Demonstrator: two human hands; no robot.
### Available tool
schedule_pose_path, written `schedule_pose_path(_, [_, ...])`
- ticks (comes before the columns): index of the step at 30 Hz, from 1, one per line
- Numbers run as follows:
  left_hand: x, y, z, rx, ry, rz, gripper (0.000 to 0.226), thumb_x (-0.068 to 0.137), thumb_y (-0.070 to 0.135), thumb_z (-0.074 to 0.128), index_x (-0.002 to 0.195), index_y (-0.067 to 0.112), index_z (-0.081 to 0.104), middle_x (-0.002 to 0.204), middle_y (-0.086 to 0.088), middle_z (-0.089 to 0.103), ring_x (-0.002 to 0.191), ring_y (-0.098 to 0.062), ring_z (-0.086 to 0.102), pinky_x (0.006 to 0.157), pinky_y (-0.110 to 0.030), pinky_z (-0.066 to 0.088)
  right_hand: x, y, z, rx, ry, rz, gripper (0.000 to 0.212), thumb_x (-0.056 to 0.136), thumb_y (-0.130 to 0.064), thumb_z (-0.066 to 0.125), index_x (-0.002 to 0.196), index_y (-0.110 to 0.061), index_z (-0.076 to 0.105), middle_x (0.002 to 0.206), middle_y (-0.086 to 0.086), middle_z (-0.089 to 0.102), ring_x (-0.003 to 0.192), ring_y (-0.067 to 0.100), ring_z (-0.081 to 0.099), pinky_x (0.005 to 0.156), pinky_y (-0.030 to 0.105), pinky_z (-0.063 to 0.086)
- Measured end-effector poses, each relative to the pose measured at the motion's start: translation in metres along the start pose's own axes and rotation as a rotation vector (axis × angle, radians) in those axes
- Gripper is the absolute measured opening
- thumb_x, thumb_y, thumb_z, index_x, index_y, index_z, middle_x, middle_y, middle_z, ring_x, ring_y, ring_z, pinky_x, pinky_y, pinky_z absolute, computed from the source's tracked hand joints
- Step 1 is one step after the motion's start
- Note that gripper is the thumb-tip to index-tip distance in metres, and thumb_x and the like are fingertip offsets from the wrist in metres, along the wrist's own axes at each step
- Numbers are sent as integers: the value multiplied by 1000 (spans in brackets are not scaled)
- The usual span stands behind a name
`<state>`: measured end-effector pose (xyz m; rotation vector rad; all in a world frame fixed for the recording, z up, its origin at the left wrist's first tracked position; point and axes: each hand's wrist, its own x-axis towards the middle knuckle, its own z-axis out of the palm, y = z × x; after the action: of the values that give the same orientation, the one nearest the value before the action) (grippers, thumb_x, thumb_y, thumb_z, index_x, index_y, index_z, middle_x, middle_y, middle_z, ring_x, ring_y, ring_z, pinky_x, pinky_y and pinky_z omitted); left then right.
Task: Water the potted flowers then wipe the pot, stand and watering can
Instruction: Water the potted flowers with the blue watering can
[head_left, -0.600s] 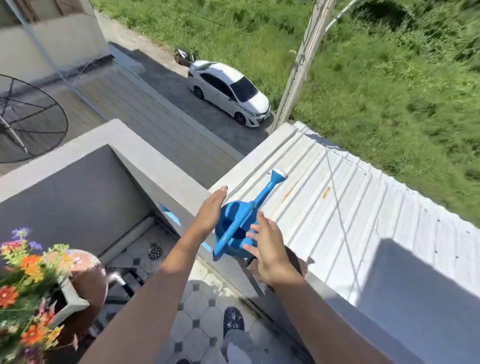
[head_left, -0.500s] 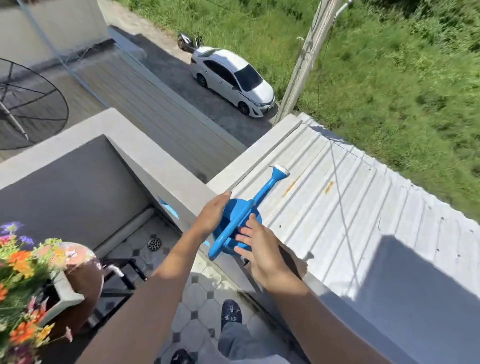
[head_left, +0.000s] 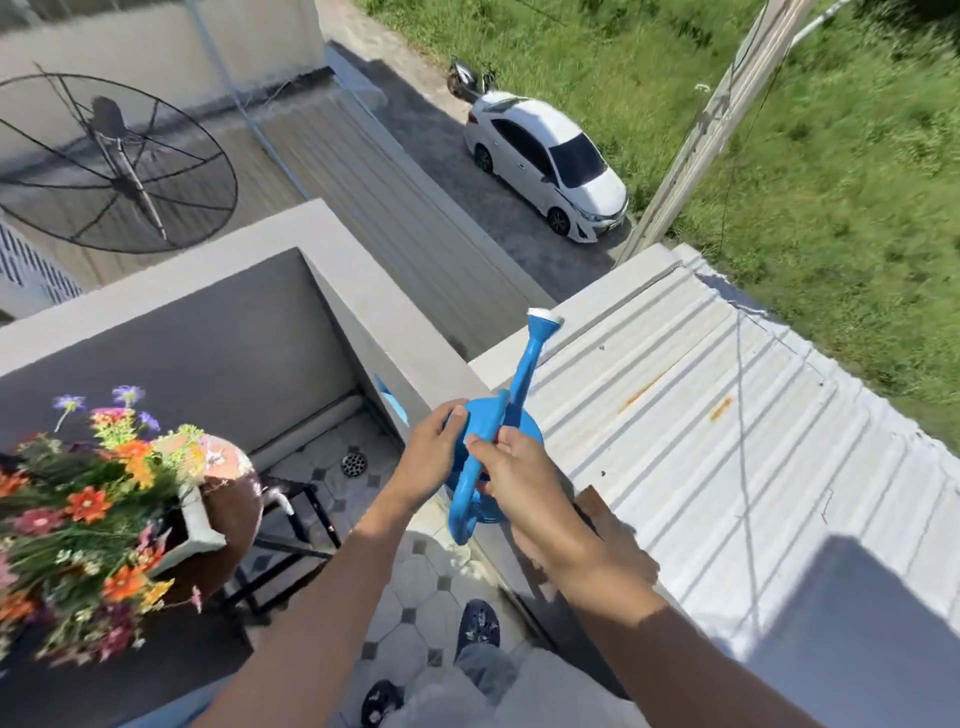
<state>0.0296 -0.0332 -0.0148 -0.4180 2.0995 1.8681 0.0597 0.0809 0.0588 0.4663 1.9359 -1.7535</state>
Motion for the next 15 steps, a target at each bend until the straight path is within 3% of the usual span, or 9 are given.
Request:
schedule_pose_path(3, [-26, -5, -27, -30, 108, 35, 35, 90, 53, 47, 109, 32, 66, 105, 1, 72, 100, -19, 66, 98, -48, 49, -15, -11, 23, -89, -65, -71, 27, 94, -34, 59, 86, -9, 61, 67, -7, 64, 64, 3, 61, 63, 19, 52])
schedule_pose_path(5, [-48, -6, -47, -41, 199, 67, 26, 88, 52, 50, 103, 37, 64, 102, -1, 71, 99, -24, 66, 97, -50, 49, -27, -19, 41, -180, -66, -108, 27, 94, -36, 59, 75, -17, 56, 57, -16, 58, 57, -1, 57, 56, 14, 45])
schedule_pose_path(7, [-72, -8, -68, -48, 276, 98, 14, 91, 42, 53, 99, 37, 63, 97, -3, 69, 91, -20, 64, 94, -48, 50, -40, -26, 61, -292, -60, -140, 25, 93, -41, 59, 80, -19, 55, 67, -10, 60, 64, 6, 60, 61, 22, 49])
schedule_pose_path(9, [-96, -9, -89, -19, 338, 130, 16, 92, 39, 52, 104, 35, 60, 97, 2, 69, 90, -12, 63, 89, -39, 51, -54, -33, 80, -417, -80, -184, 25, 93, -43, 56, 82, -20, 55, 72, -5, 58, 66, 10, 60, 64, 30, 53])
schedule_pose_path(12, [-137, -7, -118, 39, 403, 148, 14, 98, 38, 46, 111, 37, 49, 92, 15, 63, 87, 4, 59, 74, -9, 42, -80, -43, 112, -545, -135, -272, 35, 93, -46, 52, 94, -11, 57, 82, 7, 62, 79, 26, 66, 78, 47, 57])
schedule_pose_path(14, [-161, -7, -136, 100, 454, 168, 17, 100, 36, 43, 114, 28, 47, 85, 13, 58, 80, 3, 57, 69, -3, 39, -97, -50, 132, -646, -169, -338, 41, 94, -45, 52, 97, -4, 56, 88, 18, 64, 82, 35, 65, 79, 52, 56])
schedule_pose_path(15, [-172, -10, -145, 85, 451, 178, 26, 99, 41, 43, 117, 23, 48, 88, 8, 61, 83, -2, 59, 73, -5, 42, -104, -52, 142, -701, -188, -371, 41, 95, -43, 52, 97, -2, 56, 86, 19, 64, 79, 36, 64, 78, 52, 55])
